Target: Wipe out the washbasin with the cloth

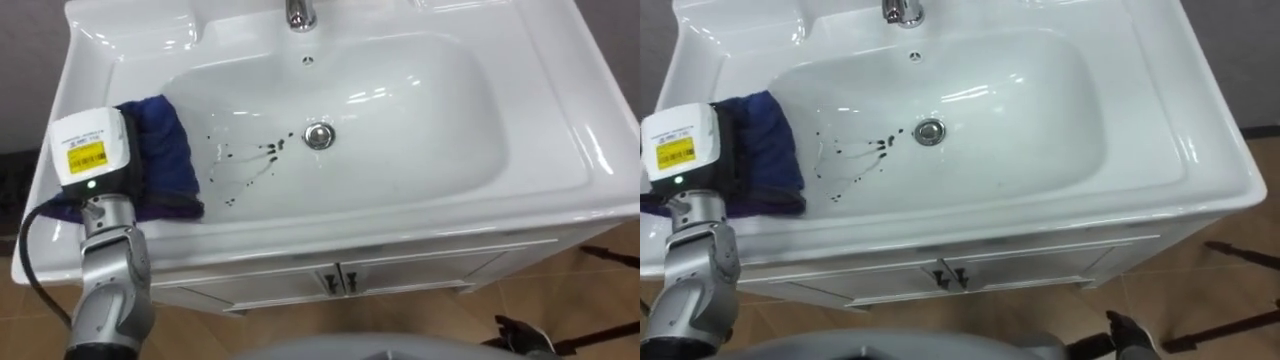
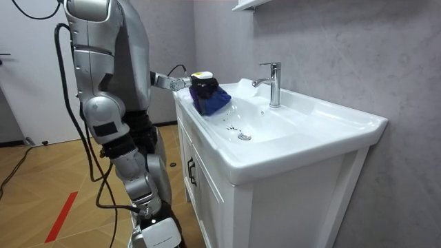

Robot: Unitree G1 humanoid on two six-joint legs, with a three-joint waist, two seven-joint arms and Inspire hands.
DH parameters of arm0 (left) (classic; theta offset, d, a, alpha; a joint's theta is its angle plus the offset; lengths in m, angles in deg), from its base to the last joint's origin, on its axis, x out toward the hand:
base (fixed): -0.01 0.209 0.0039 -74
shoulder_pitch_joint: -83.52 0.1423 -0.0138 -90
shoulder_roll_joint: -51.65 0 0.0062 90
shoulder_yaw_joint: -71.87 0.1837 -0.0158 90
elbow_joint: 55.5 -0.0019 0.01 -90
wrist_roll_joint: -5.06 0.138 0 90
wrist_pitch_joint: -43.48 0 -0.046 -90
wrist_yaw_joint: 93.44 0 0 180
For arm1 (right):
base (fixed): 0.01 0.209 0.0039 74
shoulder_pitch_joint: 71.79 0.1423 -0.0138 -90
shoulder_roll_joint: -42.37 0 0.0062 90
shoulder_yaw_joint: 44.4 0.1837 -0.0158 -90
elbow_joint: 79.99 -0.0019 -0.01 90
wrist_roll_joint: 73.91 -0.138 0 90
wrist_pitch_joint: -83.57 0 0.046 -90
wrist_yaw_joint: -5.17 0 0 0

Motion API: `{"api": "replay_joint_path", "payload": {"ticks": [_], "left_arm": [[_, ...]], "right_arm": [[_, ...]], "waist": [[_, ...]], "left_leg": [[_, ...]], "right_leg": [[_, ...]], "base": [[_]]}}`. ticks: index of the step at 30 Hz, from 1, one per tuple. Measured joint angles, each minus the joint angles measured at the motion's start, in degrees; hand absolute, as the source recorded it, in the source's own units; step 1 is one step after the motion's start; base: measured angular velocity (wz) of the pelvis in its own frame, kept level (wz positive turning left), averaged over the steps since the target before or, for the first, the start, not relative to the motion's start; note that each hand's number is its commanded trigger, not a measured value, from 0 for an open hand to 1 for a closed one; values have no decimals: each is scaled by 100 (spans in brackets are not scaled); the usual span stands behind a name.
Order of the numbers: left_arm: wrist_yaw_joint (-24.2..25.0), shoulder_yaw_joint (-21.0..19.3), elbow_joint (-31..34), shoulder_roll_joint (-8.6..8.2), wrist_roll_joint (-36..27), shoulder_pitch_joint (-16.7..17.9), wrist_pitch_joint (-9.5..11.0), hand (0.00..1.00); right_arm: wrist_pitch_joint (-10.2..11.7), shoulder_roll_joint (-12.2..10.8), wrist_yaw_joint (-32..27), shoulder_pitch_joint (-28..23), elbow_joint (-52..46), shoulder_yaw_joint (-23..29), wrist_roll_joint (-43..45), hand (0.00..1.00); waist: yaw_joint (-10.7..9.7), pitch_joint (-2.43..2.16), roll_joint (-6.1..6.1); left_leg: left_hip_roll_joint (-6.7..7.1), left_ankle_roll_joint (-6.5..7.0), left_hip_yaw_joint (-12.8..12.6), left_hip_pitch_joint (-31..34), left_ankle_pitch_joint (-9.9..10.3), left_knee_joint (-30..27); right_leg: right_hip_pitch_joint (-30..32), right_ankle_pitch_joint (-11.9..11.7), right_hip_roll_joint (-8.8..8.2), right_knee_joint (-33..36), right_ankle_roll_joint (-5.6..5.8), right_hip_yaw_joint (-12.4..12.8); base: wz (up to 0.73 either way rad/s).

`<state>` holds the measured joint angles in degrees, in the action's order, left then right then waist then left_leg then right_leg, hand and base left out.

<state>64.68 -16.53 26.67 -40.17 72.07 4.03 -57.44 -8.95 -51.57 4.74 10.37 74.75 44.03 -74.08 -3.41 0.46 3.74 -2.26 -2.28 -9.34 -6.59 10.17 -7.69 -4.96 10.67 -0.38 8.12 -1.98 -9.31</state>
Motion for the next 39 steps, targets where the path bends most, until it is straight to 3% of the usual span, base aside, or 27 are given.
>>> {"api": "replay_joint_path", "payload": {"ticks": [4, 12, 21, 26, 29, 33, 39], "left_arm": [[0, 245, -2, -12, -2, -3, 338, 100], [7, 317, -7, -186, -5, -3, 627, 100], [356, 316, -8, -176, 0, -7, 601, 100], [536, 416, -605, -137, -2, -110, 540, 100], [635, 441, -893, -139, -5, -130, 515, 100], [646, 440, -1257, -138, -2, -360, 512, 100], [737, 439, -1378, -146, -3, -374, 504, 100]], "right_arm": [[18, -83, 38, 7, 0, -2, -134, 0], [129, -116, 160, 14, 33, 1, -262, 0], [128, -116, 181, 120, 207, 52, -175, 0], [128, -120, 92, 118, 193, 56, -189, 0], [129, -139, 58, 121, 193, 56, -217, 0], [128, -137, 57, 154, 186, 58, -199, 0], [127, -120, 42, 156, 162, 108, -118, 0]], "waist": [[-59, -12, -70], [-106, -25, -127], [-121, -34, -125], [-121, -38, -112], [-118, -26, -129], [-122, -10, -141], [-122, -40, -95]], "left_leg": [[-16, 1, 0, 0, 1, 1], [-21, 1, -18, -12, 3, 4], [-28, 2, -27, -5, 3, 2], [-32, 2, -34, -57, 3, 7], [-38, 2, -165, -121, 3, 15], [-31, 2, -169, -179, 3, 15], [-35, 2, -255, -234, 2, 14]], "right_leg": [[4, -11, 53, 3, -18, 86], [42, -15, 60, 48, -21, 151], [87, -22, 64, 79, -29, 164], [72, -25, 65, 147, -28, 198], [38, -26, 68, 155, -26, 258], [27, -27, 67, 146, -15, 319], [8, -28, 82, 152, -16, 363]], "base": [[-10], [-7], [0], [-3], [-9], [-5], [-5]]}}
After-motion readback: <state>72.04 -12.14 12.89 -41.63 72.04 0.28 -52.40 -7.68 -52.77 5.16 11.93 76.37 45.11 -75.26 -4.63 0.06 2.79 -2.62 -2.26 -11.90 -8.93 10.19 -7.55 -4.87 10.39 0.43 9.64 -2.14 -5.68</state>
